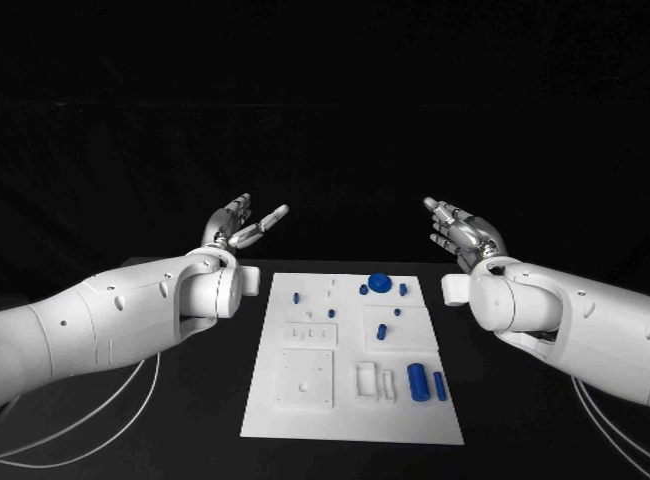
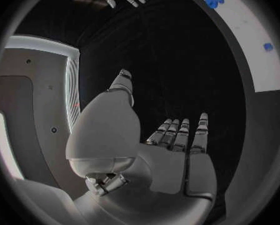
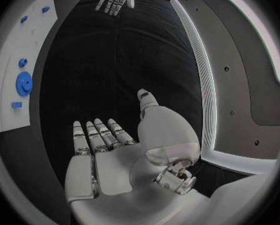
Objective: Assemble the parts on the task board
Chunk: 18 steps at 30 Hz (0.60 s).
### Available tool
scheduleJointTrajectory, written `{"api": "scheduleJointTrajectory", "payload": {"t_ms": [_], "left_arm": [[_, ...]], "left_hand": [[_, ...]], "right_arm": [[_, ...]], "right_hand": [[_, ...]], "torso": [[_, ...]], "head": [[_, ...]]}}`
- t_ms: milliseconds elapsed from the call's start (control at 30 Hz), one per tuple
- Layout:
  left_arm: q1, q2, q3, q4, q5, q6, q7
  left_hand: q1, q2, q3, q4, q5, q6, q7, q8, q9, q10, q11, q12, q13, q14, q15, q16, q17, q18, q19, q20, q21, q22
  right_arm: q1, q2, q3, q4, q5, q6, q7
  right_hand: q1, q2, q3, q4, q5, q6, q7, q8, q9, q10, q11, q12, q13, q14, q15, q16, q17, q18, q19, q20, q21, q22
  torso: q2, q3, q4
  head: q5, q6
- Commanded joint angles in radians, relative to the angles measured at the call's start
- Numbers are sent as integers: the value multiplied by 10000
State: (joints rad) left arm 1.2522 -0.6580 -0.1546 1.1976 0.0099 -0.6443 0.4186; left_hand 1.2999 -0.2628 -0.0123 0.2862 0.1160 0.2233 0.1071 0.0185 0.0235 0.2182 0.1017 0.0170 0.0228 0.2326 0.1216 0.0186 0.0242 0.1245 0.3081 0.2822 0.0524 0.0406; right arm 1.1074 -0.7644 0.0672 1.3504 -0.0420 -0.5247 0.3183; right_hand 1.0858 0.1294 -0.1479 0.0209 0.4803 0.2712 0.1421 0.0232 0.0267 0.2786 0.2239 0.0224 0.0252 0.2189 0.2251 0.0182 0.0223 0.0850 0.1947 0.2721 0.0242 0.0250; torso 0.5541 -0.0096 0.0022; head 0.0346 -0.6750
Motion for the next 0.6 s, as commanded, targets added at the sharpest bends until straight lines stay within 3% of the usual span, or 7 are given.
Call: {"api": "scheduleJointTrajectory", "payload": {"t_ms": [33, 200, 333, 400, 467, 567, 600], "left_arm": [[213, 158, -124, -428, 74, 1081, -580], [468, 316, -313, -900, 90, 1344, -743], [485, 326, -326, -931, 91, 1362, -754], [485, 326, -326, -931, 91, 1362, -754], [482, 19, -329, -576, -354, 1831, -728], [484, -83, -325, -476, -495, 1857, -852], [487, -130, -322, -421, -630, 1922, -940]], "left_hand": [[509, -86, -1, 141, 101, 154, 27, 70, 24, 149, 31, 76, 18, 149, 43, 78, 24, 207, 237, 71, 64, 35], [605, 43, 150, 131, 105, 301, 99, 89, 38, 316, 115, 93, 31, 481, 91, 115, 52, 218, 460, 76, 138, 57], [811, 1110, 818, -51, 933, 1566, 317, 186, 117, 1411, 333, 153, 96, 1762, 154, 217, 135, 441, 1122, 64, 381, 132], [742, 1572, 817, -581, 962, 2257, 395, 221, 155, 2320, 439, 183, 145, 3031, 218, 414, 210, 518, 1805, 78, 646, 202], [731, 1948, 717, -1274, 997, 3111, 458, 284, 198, 3397, 516, 240, 192, 4116, 292, 567, 255, 586, 2963, 66, 1092, 341], [702, 2323, 476, -1977, 1008, 4287, 487, 323, 252, 5052, 547, 311, 264, 5656, 325, 698, 318, 765, 4149, 10, 1664, 493], [823, 2518, 479, -2296, 1656, 5692, 443, 472, 327, 7020, 529, 513, 332, 6750, 366, 829, 354, 771, 4557, -181, 1914, 557]], "right_arm": [[98, 39, 91, -393, -723, 2300, -1463], [251, 83, 264, -977, -995, 3388, -2222], [311, 100, 333, -1207, -1102, 3817, -2522], [327, 105, 351, -1268, -1130, 3930, -2601], [331, 468, 358, -2136, -4503, 4265, -1564], [331, 482, 360, -2145, -5908, 4222, -1524], [331, 471, 362, -2119, -6377, 4157, -1557]], "right_hand": [[1088, -167, 97, -821, -177, 447, 671, 84, 40, 575, 92, 77, 48, 344, 212, 79, 37, 182, 263, 143, 84, 45], [1550, -398, 756, -1507, -579, 1604, 643, 159, 105, 2100, 105, 158, 125, 2378, 253, 228, 162, 508, 2811, -62, 554, 297], [1735, -447, 1015, -1835, -535, 3592, 516, 225, 184, 4323, -68, 246, 232, 5506, -33, 323, 323, 560, 4681, -374, 639, 310], [1697, -486, 1241, -2048, -690, 5002, 383, 290, 258, 6814, -388, 333, 323, 7455, -371, 418, 468, 487, 6600, -680, 795, 430], [1725, -541, 1443, -2225, -932, 5702, 293, 328, 295, 7291, -555, 345, 341, 8218, -596, 448, 537, 420, 7222, -938, 910, 438], [1667, -671, 1446, -2333, -1237, 6312, 134, 374, 329, 7665, -720, 371, 349, 9197, -923, 550, 686, 395, 8027, -1271, 1127, 471], [1670, -695, 1456, -2382, -1298, 6553, 107, 375, 338, 7858, -804, 367, 350, 9642, -1099, 614, 784, 416, 8410, -1423, 1272, 504]], "torso": [[2, -3, 2], [2, -3, 2], [2, -3, 2], [2, -3, 2], [21, 7, 2], [53, 7, 5], [87, 9, 22]], "head": [[3, -6], [3, -6], [3, -6], [3, -6], [46, 96], [53, 141], [31, 138]]}}
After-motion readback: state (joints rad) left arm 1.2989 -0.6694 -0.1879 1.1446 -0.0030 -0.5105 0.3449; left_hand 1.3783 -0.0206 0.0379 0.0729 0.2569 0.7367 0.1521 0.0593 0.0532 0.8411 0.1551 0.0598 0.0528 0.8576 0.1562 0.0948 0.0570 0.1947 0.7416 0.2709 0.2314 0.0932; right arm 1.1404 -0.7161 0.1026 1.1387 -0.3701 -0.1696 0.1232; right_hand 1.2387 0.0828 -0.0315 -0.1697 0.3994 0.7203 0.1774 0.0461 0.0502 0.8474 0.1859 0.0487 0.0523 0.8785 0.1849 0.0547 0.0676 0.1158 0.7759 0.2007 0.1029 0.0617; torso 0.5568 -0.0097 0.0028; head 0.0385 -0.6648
